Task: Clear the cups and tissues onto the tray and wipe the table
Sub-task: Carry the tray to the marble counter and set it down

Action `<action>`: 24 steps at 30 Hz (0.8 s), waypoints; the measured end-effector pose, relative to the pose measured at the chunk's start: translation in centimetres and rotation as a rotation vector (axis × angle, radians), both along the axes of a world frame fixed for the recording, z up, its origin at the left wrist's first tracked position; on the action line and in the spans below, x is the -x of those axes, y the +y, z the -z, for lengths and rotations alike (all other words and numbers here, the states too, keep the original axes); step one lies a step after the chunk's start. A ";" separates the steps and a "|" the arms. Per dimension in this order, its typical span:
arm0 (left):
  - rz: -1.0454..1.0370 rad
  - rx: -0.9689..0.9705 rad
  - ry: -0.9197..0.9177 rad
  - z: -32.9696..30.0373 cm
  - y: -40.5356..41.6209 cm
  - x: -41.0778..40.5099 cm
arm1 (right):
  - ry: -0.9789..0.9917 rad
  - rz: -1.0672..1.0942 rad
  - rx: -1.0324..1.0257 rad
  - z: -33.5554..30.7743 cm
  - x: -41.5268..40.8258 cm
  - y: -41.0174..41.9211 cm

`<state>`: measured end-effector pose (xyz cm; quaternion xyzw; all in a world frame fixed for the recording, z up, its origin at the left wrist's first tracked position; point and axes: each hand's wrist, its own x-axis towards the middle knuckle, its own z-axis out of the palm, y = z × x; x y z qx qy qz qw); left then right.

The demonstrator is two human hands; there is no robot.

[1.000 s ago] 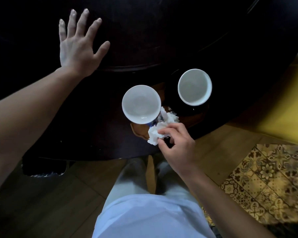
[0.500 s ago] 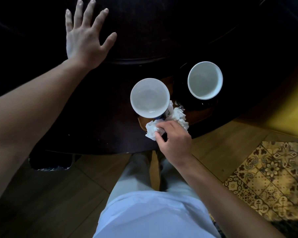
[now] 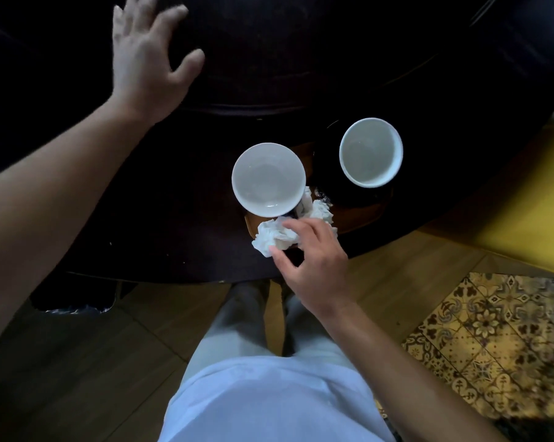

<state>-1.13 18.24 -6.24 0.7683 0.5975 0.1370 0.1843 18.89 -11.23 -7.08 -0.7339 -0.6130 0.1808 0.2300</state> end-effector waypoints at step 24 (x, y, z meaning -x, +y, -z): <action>-0.581 0.430 -0.474 2.9 -27.7 -6.3 | 0.265 0.171 0.279 4.0 -19.6 3.1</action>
